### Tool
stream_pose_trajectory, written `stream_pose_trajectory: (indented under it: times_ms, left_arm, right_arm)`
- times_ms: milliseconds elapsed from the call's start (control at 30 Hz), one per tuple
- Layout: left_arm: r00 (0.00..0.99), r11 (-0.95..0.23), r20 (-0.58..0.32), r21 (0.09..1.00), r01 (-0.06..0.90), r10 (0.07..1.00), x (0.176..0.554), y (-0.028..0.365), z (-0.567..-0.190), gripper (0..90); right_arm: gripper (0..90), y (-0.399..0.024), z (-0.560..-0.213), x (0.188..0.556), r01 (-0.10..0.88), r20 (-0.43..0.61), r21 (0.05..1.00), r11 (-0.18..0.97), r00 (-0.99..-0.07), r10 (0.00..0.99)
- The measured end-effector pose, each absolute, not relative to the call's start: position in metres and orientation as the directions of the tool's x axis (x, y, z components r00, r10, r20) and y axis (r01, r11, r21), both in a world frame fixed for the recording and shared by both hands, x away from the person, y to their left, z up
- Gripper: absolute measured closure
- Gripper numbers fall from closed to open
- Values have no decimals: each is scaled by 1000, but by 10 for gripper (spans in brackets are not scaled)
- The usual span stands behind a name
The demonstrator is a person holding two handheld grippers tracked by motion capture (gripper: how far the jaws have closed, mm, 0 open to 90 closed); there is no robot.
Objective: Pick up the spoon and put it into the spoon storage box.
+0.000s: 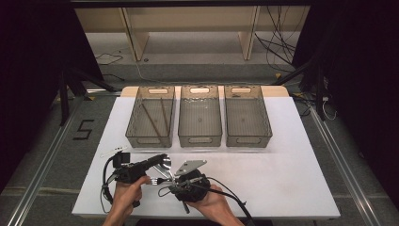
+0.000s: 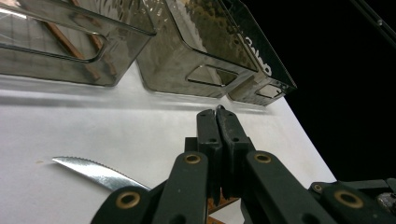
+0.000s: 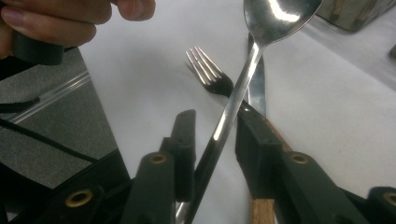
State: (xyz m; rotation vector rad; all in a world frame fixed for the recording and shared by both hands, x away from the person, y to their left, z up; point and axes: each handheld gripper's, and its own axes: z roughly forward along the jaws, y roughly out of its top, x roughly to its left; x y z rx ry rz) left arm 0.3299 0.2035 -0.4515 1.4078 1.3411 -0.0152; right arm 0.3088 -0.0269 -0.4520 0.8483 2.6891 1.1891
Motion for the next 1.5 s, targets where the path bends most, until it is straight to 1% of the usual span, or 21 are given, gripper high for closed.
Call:
stream_pose_trajectory:
  times_ms: [67, 200, 367, 433, 500, 533, 567, 633, 700, 733, 767, 867, 1033, 1100, 1333, 1500]
  left_arm:
    - [354, 285, -649, 671, 685, 674, 329, 203, -452, 885]
    - [368, 285, -653, 673, 682, 662, 329, 204, -452, 883]
    - [386, 306, -678, 668, 678, 626, 328, 206, -453, 871]
    - [385, 306, -691, 656, 690, 612, 329, 207, -454, 840]
    - [394, 308, -693, 659, 687, 604, 329, 207, -455, 820]
    - [401, 308, -692, 663, 682, 600, 329, 206, -455, 794]
    - [409, 308, -691, 668, 678, 596, 329, 205, -455, 743]
    - [428, 299, -682, 680, 669, 593, 330, 207, -454, 660]
    - [430, 304, -681, 684, 664, 592, 330, 210, -453, 631]
    - [429, 301, -677, 685, 663, 598, 330, 211, -452, 600]
    - [430, 290, -667, 692, 661, 609, 330, 213, -451, 548]
    - [436, 294, -657, 704, 646, 615, 329, 220, -449, 458]
    - [484, 227, -606, 741, 632, 632, 324, 225, -447, 340]
    - [501, 200, -578, 759, 619, 644, 322, 225, -448, 315]
    - [546, 101, -475, 810, 578, 690, 314, 219, -457, 257]
    - [565, 50, -386, 853, 520, 729, 308, 215, -460, 236]
  right_arm:
    - [739, -27, -451, 308, 453, 139, 705, 545, -842, 521]
    - [762, -28, -451, 308, 451, 127, 702, 551, -841, 526]
    - [827, -37, -449, 313, 472, 126, 711, 522, -815, 566]
    - [856, -43, -447, 316, 473, 119, 721, 507, -804, 582]
    - [867, -48, -443, 319, 481, 134, 725, 493, -801, 583]
    - [877, -50, -442, 319, 476, 129, 727, 496, -803, 582]
    - [898, -51, -440, 319, 470, 122, 728, 499, -806, 580]
    - [900, -53, -438, 319, 445, 106, 741, 502, -817, 567]
    - [900, -56, -436, 320, 446, 103, 737, 508, -817, 567]
    - [900, -57, -436, 321, 442, 97, 739, 509, -817, 569]
    - [900, -59, -435, 321, 440, 94, 740, 508, -816, 570]
    - [900, -66, -430, 324, 440, 92, 749, 495, -810, 579]
    - [900, -77, -420, 333, 440, 89, 766, 469, -794, 601]
    - [900, -82, -417, 337, 439, 85, 772, 460, -788, 609]
    - [900, -95, -407, 353, 457, 90, 782, 424, -756, 648]
    - [899, -104, -400, 370, 472, 92, 785, 401, -729, 679]
